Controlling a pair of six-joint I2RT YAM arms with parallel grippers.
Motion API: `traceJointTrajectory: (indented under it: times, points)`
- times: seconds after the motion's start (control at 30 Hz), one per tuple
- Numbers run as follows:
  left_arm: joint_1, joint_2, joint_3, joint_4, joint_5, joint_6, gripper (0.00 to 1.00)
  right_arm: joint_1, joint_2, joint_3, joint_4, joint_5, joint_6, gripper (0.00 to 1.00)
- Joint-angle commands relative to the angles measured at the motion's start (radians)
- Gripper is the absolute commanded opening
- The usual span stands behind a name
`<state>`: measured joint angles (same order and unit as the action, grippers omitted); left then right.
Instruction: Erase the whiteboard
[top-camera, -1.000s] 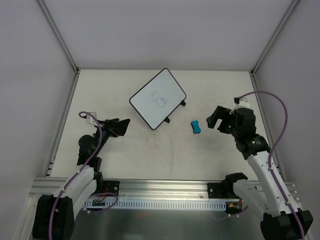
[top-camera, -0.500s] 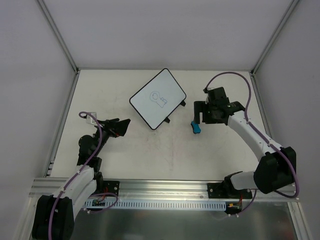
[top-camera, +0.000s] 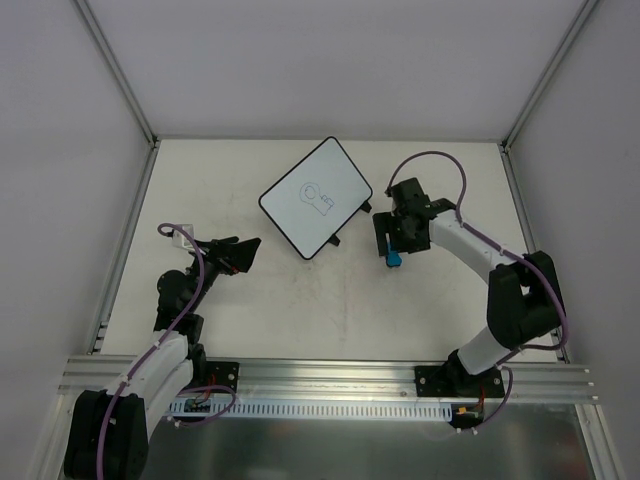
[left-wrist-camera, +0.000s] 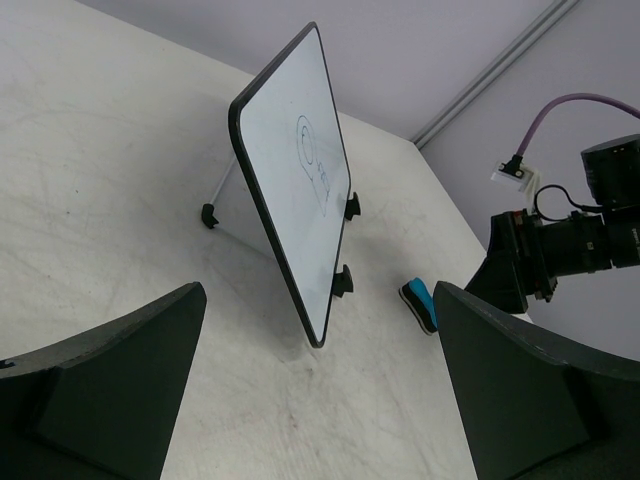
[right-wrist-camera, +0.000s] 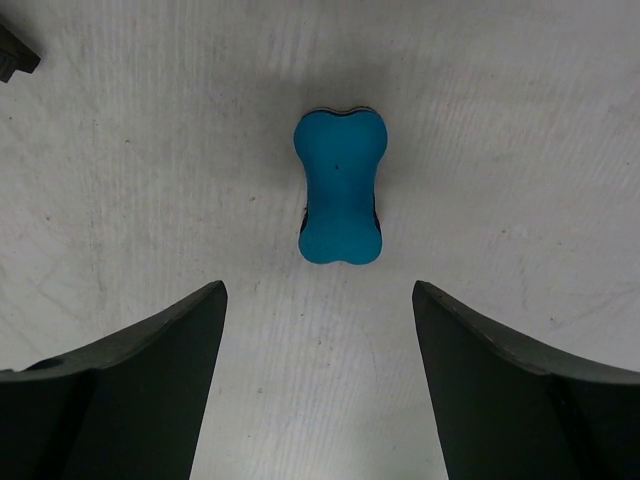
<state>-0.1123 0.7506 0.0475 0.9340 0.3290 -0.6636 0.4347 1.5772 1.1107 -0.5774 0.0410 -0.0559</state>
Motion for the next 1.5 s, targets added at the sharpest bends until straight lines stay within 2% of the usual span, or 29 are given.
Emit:
traceJointTrajectory:
  times: [0.0, 0.2, 0.27, 0.67, 0.73, 0.8, 0.9, 1.0, 1.1, 1.23, 1.47]
  points:
    - [-0.009, 0.001, -0.041, 0.052, -0.01, 0.024, 0.99, 0.004, 0.029, 0.044, 0.056, 0.008, -0.024, 0.78]
    - [-0.01, -0.004, -0.041, 0.055, -0.008, 0.024, 0.99, 0.006, 0.116, 0.09, 0.06, 0.026, -0.035, 0.72]
    - [-0.01, -0.004, -0.041, 0.057, -0.008, 0.024, 0.99, 0.006, 0.138, 0.097, 0.063, 0.028, -0.035, 0.63]
    - [-0.012, 0.007, -0.041, 0.065, -0.005, 0.025, 0.99, 0.004, 0.225, 0.109, 0.079, 0.062, -0.028, 0.62]
    - [-0.012, 0.009, -0.041, 0.066, -0.005, 0.025, 0.99, 0.006, 0.231, 0.109, 0.079, 0.062, -0.028, 0.56]
    - [-0.012, 0.009, -0.041, 0.068, -0.005, 0.025, 0.99, 0.006, 0.236, 0.109, 0.082, 0.062, -0.027, 0.56]
    - [-0.012, 0.01, -0.041, 0.069, -0.004, 0.025, 0.99, 0.004, 0.237, 0.104, 0.091, 0.056, -0.025, 0.51]
    - [-0.013, 0.01, -0.041, 0.069, -0.004, 0.027, 0.99, 0.001, 0.239, 0.103, 0.093, 0.051, -0.024, 0.41]
    - [-0.012, 0.01, -0.041, 0.071, -0.002, 0.027, 0.99, -0.002, 0.239, 0.104, 0.096, 0.039, -0.024, 0.38]
    - [-0.013, 0.009, -0.041, 0.071, -0.004, 0.027, 0.99, -0.008, 0.231, 0.1, 0.1, 0.033, -0.021, 0.27]
    - [-0.013, 0.032, -0.002, 0.025, -0.048, 0.024, 0.99, -0.008, 0.202, 0.097, 0.102, 0.025, -0.019, 0.24]
